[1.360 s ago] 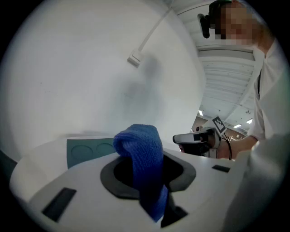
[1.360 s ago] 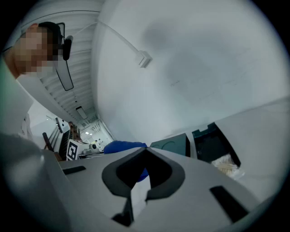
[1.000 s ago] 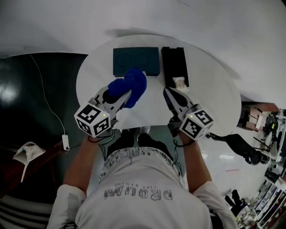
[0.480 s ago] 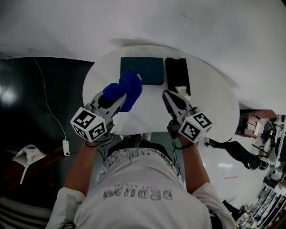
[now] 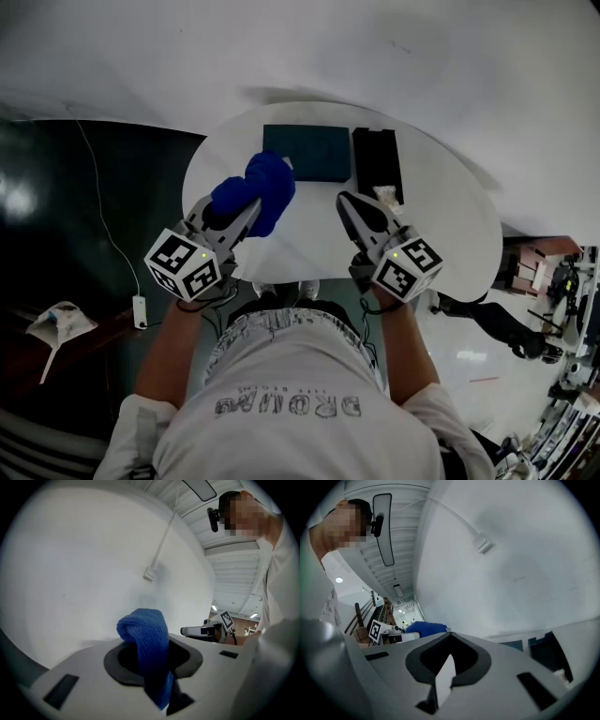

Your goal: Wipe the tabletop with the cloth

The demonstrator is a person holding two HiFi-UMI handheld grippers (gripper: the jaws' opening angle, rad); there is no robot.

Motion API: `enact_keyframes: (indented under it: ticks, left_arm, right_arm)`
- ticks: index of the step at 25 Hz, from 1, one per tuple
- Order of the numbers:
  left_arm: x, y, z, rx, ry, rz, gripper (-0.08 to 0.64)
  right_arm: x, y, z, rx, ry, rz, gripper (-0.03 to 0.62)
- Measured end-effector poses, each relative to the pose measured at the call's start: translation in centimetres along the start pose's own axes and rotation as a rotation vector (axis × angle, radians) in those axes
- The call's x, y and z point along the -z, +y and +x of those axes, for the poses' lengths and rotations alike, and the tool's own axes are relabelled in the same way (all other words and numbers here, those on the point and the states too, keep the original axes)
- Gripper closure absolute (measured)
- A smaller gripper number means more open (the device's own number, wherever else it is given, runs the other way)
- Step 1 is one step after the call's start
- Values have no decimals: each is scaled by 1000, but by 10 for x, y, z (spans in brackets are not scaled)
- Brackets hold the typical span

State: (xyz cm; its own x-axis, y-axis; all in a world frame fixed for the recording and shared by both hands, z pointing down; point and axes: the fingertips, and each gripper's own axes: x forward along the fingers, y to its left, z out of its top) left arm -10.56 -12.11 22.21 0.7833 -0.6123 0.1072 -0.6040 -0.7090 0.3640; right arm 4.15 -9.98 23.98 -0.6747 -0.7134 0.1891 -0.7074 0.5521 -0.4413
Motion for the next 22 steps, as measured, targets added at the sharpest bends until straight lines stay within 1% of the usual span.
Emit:
enact_keyframes:
  ticks: [3, 8, 22]
  left_arm:
    - [-2, 0, -3, -6, -7, 0, 440]
    - [-3, 8, -23, -15, -10, -3, 440]
    - [4, 12, -25, -27, 3, -16, 440]
  right_arm:
    - [1, 1, -2, -6, 4, 7, 584]
    - [9, 19, 7, -15, 16, -5, 584]
    - [16, 24, 9, -25, 49, -21, 584]
